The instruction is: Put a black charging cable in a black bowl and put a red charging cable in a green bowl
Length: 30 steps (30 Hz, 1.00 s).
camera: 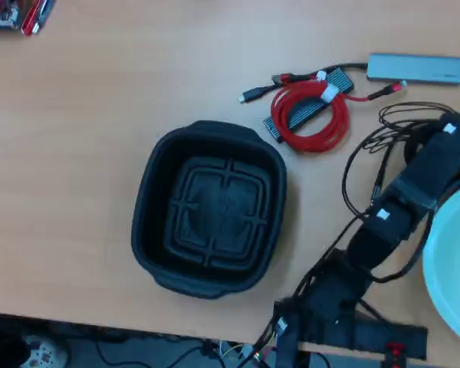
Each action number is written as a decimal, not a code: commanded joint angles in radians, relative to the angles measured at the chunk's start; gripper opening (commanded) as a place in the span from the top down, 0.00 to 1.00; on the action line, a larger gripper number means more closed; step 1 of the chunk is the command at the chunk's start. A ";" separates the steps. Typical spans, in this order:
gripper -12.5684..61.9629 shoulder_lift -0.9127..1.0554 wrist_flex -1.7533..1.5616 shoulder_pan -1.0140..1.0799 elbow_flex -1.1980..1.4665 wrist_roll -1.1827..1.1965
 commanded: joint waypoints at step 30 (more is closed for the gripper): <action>0.91 0.362 0.074 -0.132 -0.166 0.118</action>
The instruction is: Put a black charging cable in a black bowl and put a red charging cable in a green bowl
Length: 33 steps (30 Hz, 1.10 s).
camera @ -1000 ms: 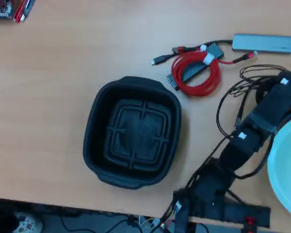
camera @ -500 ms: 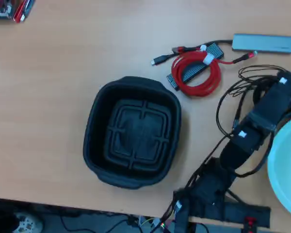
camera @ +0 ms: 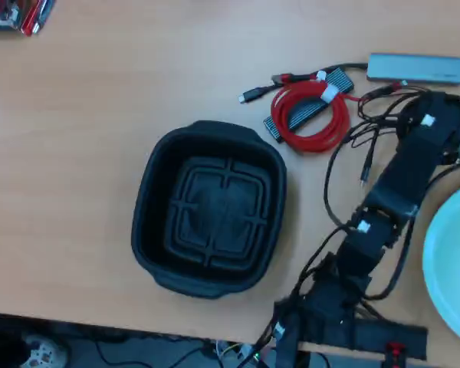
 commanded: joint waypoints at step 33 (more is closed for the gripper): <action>0.91 0.726 -0.026 -0.917 0.002 -0.028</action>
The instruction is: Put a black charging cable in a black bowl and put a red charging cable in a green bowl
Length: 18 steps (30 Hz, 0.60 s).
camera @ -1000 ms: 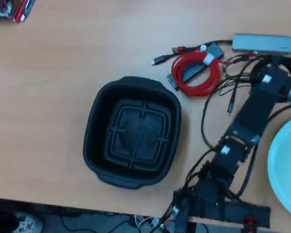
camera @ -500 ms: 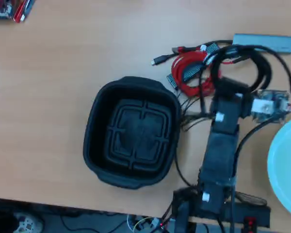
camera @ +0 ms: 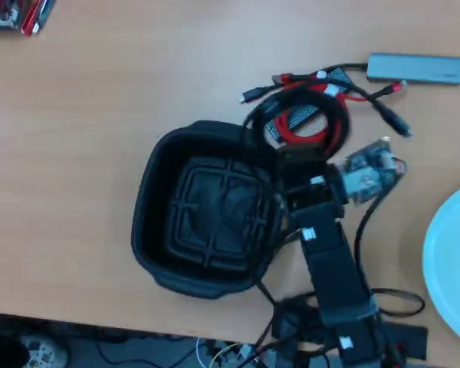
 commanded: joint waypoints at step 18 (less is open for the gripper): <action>0.91 -0.072 -0.341 -0.568 -0.034 -0.005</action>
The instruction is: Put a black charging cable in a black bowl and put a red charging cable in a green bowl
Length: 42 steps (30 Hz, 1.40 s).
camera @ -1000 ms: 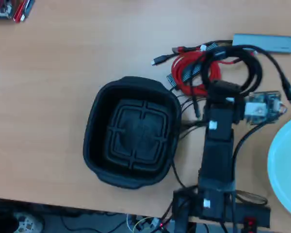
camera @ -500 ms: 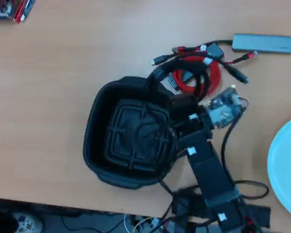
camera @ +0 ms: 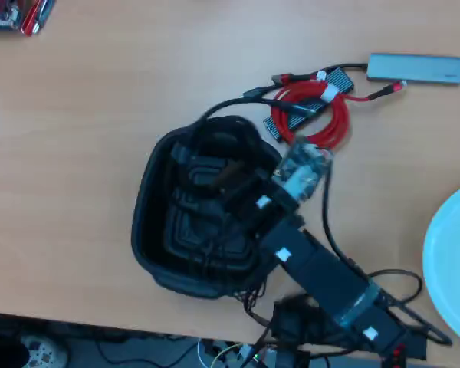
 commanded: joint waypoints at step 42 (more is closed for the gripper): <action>0.55 -0.258 -0.221 -0.167 0.242 -0.173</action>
